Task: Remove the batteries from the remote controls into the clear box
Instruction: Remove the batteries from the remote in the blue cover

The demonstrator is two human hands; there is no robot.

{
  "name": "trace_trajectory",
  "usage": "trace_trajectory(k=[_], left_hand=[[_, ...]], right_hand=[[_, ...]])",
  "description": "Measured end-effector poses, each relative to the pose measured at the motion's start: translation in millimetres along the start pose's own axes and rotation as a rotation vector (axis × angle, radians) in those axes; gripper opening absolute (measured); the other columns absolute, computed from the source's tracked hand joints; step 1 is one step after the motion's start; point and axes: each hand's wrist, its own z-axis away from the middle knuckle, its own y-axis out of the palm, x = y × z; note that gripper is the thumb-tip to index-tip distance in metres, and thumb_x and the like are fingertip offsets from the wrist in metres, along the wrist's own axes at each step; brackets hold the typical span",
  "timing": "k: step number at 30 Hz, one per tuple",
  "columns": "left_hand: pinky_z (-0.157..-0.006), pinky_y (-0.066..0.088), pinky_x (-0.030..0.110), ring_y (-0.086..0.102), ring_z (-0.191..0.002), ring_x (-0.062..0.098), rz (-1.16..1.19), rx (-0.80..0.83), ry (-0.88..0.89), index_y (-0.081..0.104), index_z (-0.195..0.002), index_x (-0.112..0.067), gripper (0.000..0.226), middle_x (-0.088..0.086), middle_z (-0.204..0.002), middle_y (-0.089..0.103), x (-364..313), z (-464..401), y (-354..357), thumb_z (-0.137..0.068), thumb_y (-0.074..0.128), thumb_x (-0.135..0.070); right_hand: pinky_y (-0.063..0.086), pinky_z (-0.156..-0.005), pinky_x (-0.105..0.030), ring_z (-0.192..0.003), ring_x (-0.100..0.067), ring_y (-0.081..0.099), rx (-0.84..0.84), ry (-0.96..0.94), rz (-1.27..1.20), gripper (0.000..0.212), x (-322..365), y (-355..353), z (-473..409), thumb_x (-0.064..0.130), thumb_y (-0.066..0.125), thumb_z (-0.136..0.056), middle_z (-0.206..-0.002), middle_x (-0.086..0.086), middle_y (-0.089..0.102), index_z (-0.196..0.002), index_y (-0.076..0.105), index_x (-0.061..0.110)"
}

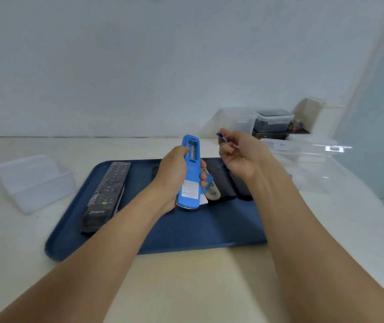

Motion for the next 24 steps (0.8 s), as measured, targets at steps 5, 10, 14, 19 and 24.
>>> trace_trajectory(k=[5, 10, 14, 19, 24], left_hand=[[-0.044, 0.048, 0.029, 0.054, -0.045, 0.022, 0.011, 0.056, 0.026, 0.058, -0.090, -0.002, 0.033, 0.012, -0.063, 0.062, 5, 0, 5, -0.103, 0.040, -0.026], [-0.047, 0.049, 0.030, 0.057, -0.047, 0.024, -0.023, 0.087, 0.030, 0.070, -0.065, -0.009, 0.050, 0.015, -0.065, 0.063, 9, -2, 2, -0.100, 0.042, -0.031], [-0.055, 0.047, 0.033, 0.057, -0.050, 0.024, -0.063, 0.103, 0.028, 0.073, -0.054, -0.021, 0.053, 0.014, -0.069, 0.066, 10, 0, 0, -0.095, 0.043, -0.037], [-0.049, 0.049, 0.031, 0.057, -0.049, 0.024, -0.020, 0.065, 0.016, 0.072, -0.059, -0.014, 0.052, 0.016, -0.068, 0.063, 10, -3, -3, -0.099, 0.045, -0.034], [-0.052, 0.047, 0.032, 0.055, -0.048, 0.024, -0.057, 0.051, 0.008, 0.063, -0.078, -0.004, 0.043, 0.016, -0.065, 0.062, 11, -2, -2, -0.103, 0.042, -0.033]], right_hand=[[0.026, -0.032, -0.011, -0.059, -0.008, 0.028, -0.223, -0.058, -0.038, 0.020, 17, -56, 26, -0.006, 0.042, -0.102, -0.078, -0.006, 0.040, -0.086, 0.052, 0.001], [0.049, -0.042, -0.014, -0.069, -0.017, 0.045, -0.412, -0.161, 0.023, 0.015, 62, -93, 45, -0.007, 0.046, -0.101, -0.101, -0.016, 0.049, -0.112, 0.055, -0.002], [0.056, -0.073, -0.026, -0.086, -0.024, 0.053, -0.465, -0.151, -0.081, 0.018, 88, -94, 47, 0.000, 0.044, -0.103, -0.112, -0.010, 0.053, -0.120, 0.052, -0.002], [0.031, -0.117, -0.049, -0.141, -0.038, 0.035, -0.411, -0.149, -0.125, 0.057, 103, -81, 43, 0.026, 0.045, -0.101, -0.153, -0.018, 0.034, -0.151, 0.030, 0.005], [0.046, -0.102, -0.044, -0.123, -0.030, 0.056, -0.211, -0.195, -0.246, 0.063, 92, -60, 49, 0.060, 0.049, -0.089, -0.138, -0.006, 0.053, -0.139, 0.050, 0.023]])
